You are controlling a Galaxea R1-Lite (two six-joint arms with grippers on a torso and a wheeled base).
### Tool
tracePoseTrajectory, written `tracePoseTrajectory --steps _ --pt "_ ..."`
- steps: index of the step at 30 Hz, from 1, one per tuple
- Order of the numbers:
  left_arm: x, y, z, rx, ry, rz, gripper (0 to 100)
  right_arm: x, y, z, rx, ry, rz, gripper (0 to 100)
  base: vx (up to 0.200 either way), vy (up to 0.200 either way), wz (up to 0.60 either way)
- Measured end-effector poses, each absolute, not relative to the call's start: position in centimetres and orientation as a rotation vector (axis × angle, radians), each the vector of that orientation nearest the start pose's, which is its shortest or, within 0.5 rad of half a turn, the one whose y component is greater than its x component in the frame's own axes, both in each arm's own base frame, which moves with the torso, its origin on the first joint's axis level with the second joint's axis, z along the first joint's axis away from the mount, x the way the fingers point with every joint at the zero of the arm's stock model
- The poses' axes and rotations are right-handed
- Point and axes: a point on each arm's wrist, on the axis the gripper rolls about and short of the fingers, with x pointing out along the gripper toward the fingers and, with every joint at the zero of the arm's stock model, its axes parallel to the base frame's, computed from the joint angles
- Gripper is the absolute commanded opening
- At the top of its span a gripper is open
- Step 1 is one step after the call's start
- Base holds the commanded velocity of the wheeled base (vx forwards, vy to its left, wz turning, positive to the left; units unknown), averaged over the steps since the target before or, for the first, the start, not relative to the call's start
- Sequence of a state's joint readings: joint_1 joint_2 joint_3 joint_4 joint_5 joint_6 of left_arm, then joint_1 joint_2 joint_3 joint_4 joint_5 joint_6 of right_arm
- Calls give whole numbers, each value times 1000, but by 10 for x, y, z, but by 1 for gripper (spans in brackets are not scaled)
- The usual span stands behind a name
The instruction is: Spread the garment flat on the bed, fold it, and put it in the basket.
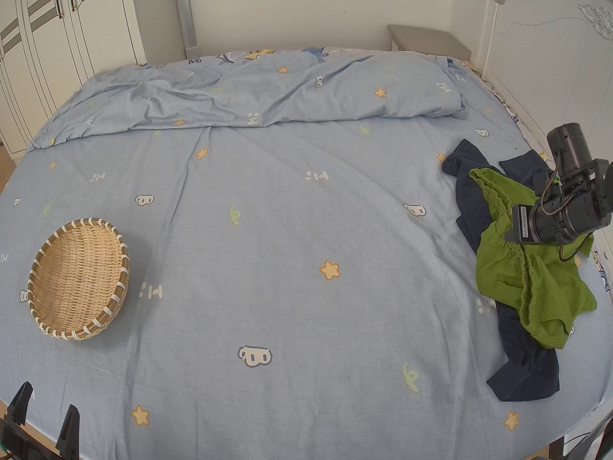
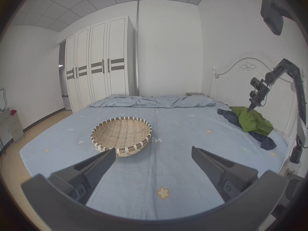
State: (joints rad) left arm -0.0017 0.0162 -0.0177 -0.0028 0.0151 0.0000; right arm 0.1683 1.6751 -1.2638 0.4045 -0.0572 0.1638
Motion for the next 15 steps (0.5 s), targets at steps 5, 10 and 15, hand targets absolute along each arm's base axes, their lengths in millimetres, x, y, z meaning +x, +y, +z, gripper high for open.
tracePoseTrajectory --steps 5,10,15 --pt "-23 0 81 0 -4 13 100 263 67 254 145 772 169 0 0 0 0" --pt "-23 0 81 0 -4 13 100 245 92 268 151 750 266 0 0 0 0" --pt "-23 0 81 0 -4 14 100 232 117 274 197 737 341 0 0 0 0"
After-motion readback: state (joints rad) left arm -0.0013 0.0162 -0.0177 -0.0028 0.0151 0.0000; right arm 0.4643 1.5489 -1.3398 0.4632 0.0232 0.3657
